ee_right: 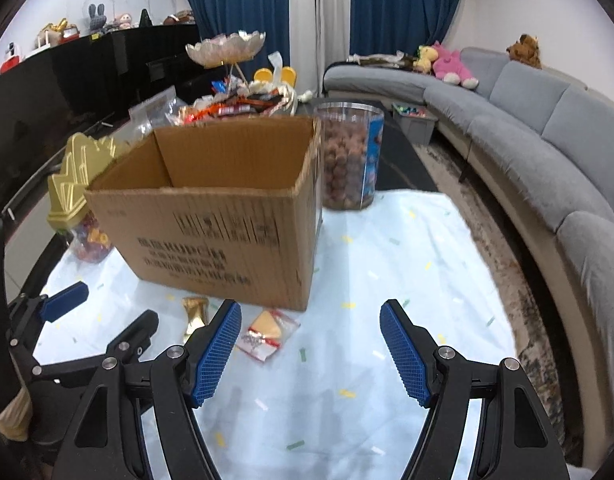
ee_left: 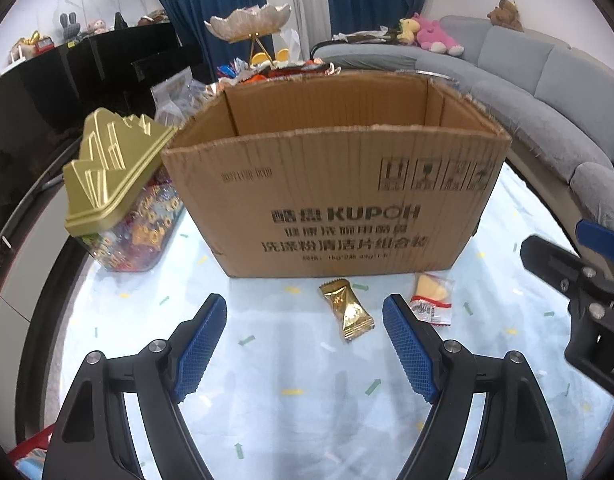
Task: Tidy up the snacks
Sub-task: 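Grasp the gold foil candy with the left tool while the right tool grasps the cheese snack packet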
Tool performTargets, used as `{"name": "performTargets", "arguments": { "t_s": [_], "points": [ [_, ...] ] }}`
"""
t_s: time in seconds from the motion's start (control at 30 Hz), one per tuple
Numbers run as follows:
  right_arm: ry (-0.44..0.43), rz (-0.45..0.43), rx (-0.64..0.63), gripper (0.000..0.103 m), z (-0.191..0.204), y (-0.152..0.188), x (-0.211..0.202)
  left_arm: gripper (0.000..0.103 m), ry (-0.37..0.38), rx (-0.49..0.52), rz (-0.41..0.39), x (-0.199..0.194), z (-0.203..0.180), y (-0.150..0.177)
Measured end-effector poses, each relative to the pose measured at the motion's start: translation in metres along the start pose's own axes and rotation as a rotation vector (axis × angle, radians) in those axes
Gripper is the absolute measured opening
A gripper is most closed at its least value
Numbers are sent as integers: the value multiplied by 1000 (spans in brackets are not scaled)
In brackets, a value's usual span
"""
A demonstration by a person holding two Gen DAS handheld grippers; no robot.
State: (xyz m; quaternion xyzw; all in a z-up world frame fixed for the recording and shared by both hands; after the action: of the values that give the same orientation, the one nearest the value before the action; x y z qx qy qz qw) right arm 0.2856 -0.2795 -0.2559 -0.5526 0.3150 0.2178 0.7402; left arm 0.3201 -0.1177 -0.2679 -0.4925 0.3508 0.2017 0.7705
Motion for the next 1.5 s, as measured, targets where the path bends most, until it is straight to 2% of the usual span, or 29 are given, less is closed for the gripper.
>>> {"name": "performTargets", "arguments": {
  "t_s": [0.17,0.3,0.53,0.8,1.07,1.27,1.47,1.5],
  "points": [
    [-18,46,24,72,-9,11,16,80,16,5,12,16,-11,5],
    [-28,73,34,65,-13,15,27,79,22,12,15,25,-18,5],
    [-56,138,64,65,-12,19,48,77,17,24,23,42,-24,5],
    [-49,162,75,65,-10,12,65,74,34,21,50,61,-29,4],
    [-48,178,88,65,-13,20,74,68,45,9,78,77,-32,8],
    [-44,172,87,65,-14,21,75,60,61,3,92,85,-36,8],
    [-40,172,90,65,-14,24,78,39,75,11,97,91,-39,13],
    [-40,172,91,65,-14,24,78,33,75,19,91,90,-39,13]
  ]
}}
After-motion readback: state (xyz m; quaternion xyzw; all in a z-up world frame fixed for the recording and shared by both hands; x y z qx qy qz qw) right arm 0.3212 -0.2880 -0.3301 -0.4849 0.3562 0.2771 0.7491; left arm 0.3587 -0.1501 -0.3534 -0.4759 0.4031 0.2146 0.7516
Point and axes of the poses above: each gripper's, at about its wrist camera, not at the fingertips, and x roughly the way its jaws point, z to its left, y to its underside, the point moved 10 cm from there along x, roughly the way its jaws point, and after that the axes turned 14 degrees about x, right-handed, at the moved point
